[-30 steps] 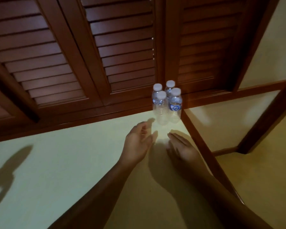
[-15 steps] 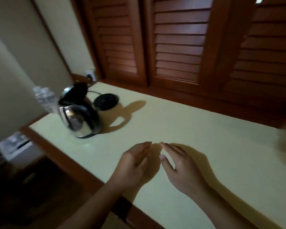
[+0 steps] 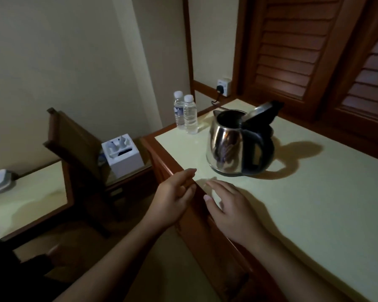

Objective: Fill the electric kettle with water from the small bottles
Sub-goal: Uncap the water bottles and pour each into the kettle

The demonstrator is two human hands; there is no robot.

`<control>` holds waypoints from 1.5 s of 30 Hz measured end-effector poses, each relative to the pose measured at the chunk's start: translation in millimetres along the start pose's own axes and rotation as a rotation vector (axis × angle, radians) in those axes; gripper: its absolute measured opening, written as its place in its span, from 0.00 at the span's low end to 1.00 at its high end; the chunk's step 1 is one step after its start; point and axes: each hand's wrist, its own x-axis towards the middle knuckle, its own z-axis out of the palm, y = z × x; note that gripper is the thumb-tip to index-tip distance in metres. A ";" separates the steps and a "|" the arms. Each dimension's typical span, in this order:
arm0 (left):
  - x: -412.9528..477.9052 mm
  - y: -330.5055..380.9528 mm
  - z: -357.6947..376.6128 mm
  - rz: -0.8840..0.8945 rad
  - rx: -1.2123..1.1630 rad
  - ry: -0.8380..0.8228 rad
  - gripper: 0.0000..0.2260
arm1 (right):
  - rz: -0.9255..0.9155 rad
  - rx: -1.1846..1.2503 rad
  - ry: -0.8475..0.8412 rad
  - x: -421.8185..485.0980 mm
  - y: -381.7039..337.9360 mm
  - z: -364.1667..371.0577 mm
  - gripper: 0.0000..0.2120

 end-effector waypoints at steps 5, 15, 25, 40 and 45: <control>61.7 -52.9 -38.6 0.041 0.064 0.012 0.19 | 0.031 -0.172 -0.033 63.2 -12.8 44.9 0.25; 215.8 -88.3 -12.7 -0.053 -0.020 0.236 0.23 | 0.138 -0.531 -0.147 95.3 -15.2 75.9 0.32; 259.9 -71.4 32.0 -0.143 -0.005 0.417 0.29 | 0.177 -0.525 -0.179 96.3 -19.5 74.8 0.31; 148.4 -68.9 -33.1 0.250 -0.177 0.174 0.26 | 0.123 -0.058 0.407 84.8 -55.3 25.4 0.15; 103.5 -44.9 -49.9 0.490 -0.170 -0.041 0.24 | 0.131 -0.152 0.421 83.6 -96.7 -24.0 0.25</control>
